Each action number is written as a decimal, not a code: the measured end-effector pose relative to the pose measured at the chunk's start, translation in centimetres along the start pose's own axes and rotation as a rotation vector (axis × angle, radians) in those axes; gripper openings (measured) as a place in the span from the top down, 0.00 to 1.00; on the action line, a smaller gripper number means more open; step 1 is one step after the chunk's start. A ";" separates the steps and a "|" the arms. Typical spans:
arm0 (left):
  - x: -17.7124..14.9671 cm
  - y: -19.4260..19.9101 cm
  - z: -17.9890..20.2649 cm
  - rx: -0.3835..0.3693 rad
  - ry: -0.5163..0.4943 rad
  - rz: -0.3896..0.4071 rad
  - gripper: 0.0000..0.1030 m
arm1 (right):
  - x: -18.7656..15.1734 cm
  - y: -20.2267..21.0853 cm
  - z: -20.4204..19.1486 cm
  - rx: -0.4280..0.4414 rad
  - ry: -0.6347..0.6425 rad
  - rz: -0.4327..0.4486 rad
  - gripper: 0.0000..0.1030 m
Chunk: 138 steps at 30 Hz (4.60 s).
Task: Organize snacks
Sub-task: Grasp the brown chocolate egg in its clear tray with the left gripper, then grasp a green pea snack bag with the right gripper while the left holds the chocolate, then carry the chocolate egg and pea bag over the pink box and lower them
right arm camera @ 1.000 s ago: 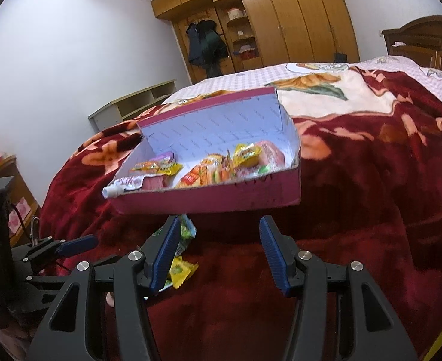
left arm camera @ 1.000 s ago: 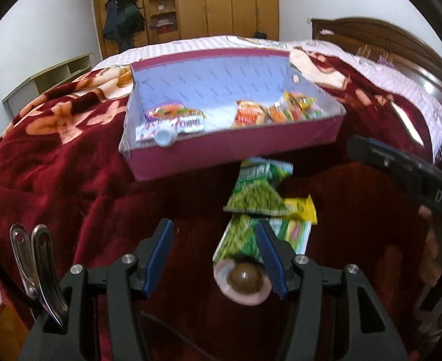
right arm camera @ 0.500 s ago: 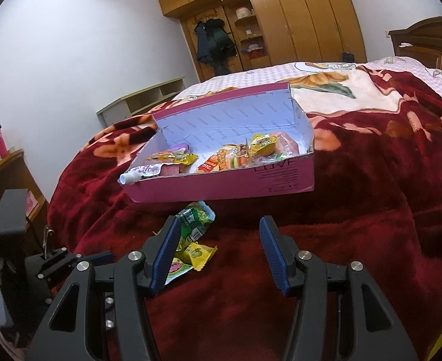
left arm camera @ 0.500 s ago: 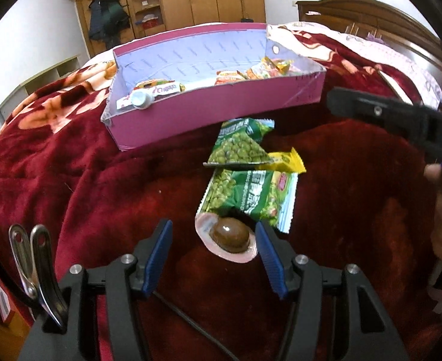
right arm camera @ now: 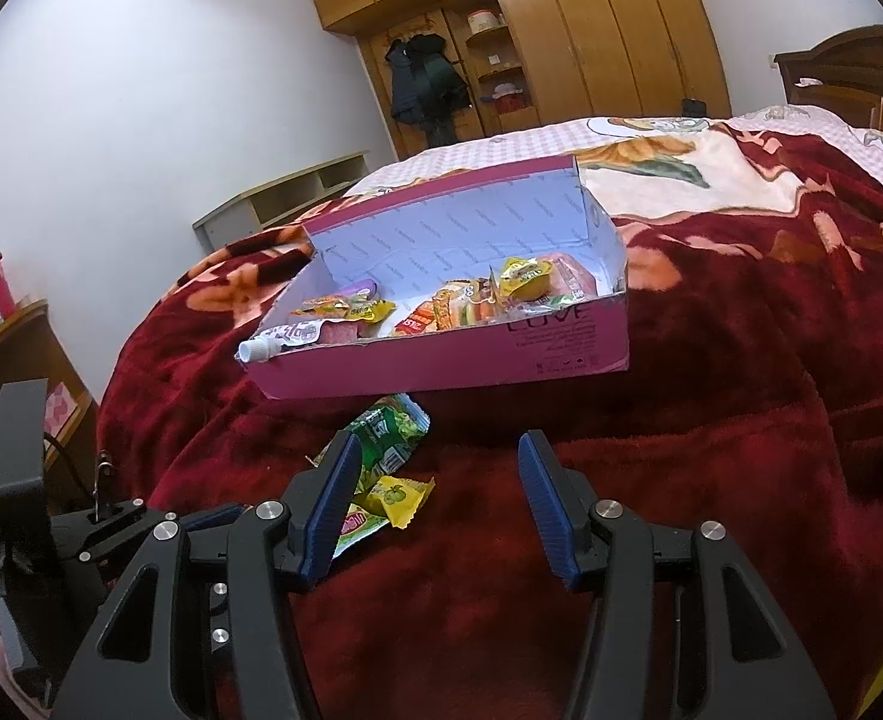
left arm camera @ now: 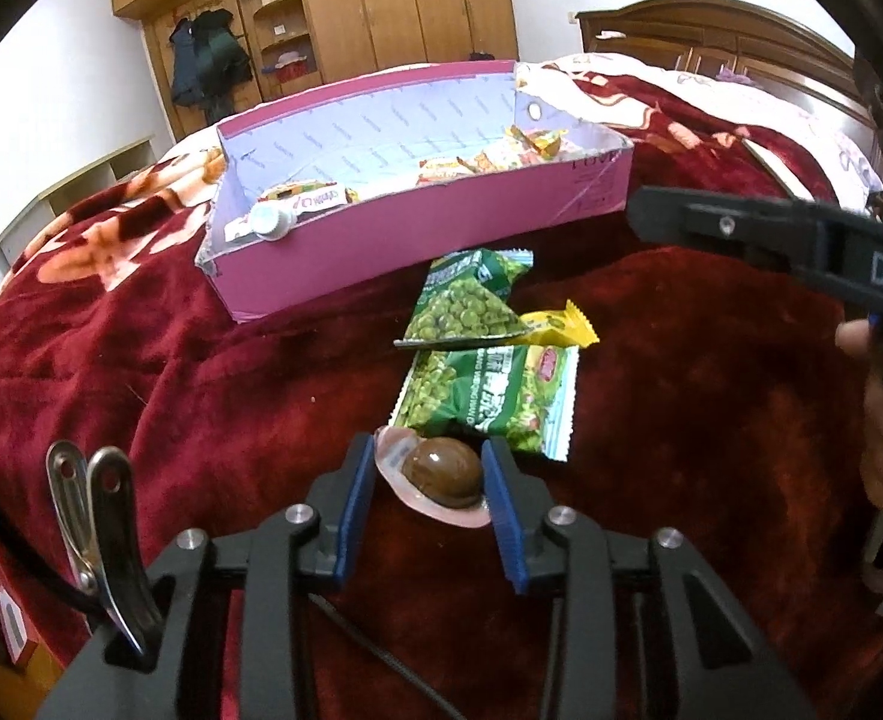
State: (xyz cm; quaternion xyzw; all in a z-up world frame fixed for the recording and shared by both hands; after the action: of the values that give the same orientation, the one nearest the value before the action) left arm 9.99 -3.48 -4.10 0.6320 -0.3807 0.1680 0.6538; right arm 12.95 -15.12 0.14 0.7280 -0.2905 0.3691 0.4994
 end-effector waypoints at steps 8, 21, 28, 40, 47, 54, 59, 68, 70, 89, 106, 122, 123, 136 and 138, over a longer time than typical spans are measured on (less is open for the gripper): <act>0.9 1.3 -2.3 -0.001 0.108 0.038 0.63 | -0.5 -0.2 -0.8 0.024 0.015 -0.016 0.46; 1.1 2.4 -5.7 -0.015 0.265 0.077 0.64 | -2.7 -1.6 -4.3 0.113 0.093 -0.097 0.46; 0.7 2.5 -6.6 -0.032 0.299 0.086 0.64 | -4.6 -3.5 -5.6 0.135 0.121 -0.182 0.46; 0.2 2.1 -7.2 -0.038 0.314 0.087 0.64 | -5.3 -6.3 -6.3 0.110 0.123 -0.240 0.41; 0.1 2.0 -7.3 -0.035 0.316 0.087 0.64 | -5.0 -6.6 -6.0 0.144 0.042 -0.236 0.40; 0.2 2.0 -7.2 -0.046 0.330 0.084 0.64 | -4.9 -6.8 -6.4 0.131 0.055 -0.219 0.45; 0.7 2.8 -6.8 -0.056 0.329 0.092 0.64 | -4.9 -6.0 -6.1 0.145 0.049 -0.206 0.50; 1.9 4.3 -5.6 -0.046 0.303 0.112 0.64 | -4.7 -3.7 -6.1 0.183 0.042 -0.173 0.50; 2.1 4.5 -5.5 -0.057 0.307 0.110 0.64 | -4.5 -3.0 -6.1 0.192 0.041 -0.159 0.50; 5.6 4.3 -4.1 -0.081 0.305 0.119 0.64 | -1.3 0.6 -3.2 0.158 0.010 -0.025 0.50; 11.1 1.0 -4.5 -0.041 0.273 0.168 0.63 | 1.1 0.3 -0.3 0.101 -0.006 0.020 0.50; 15.2 -6.1 -3.5 -0.030 0.237 0.183 0.63 | 2.1 -0.1 1.4 0.069 -0.013 0.026 0.50; 15.2 -6.6 -3.5 -0.019 0.232 0.180 0.63 | 2.2 -0.1 1.5 0.066 -0.012 0.026 0.50; 14.8 -8.5 -3.5 -0.008 0.240 0.190 0.43 | 4.2 -1.1 2.2 0.038 0.004 0.038 0.50; 14.8 -8.7 -3.7 0.006 0.253 0.193 0.43 | 4.6 -1.3 2.4 0.030 0.006 0.045 0.50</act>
State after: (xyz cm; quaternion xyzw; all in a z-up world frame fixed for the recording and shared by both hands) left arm 26.83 -5.04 0.70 0.5683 -0.3540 0.3094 0.6753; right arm 17.14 -17.15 2.76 0.7276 -0.2997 0.3865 0.4810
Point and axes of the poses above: each gripper's, at about its wrist camera, not at the fingertips, and y roughly against the way its jaws point, z to its right, x to its top, the point moved 8 cm from there along -y, roughly the way its jaws point, and after that the axes turned 4 degrees about y, right-handed, at the moved point
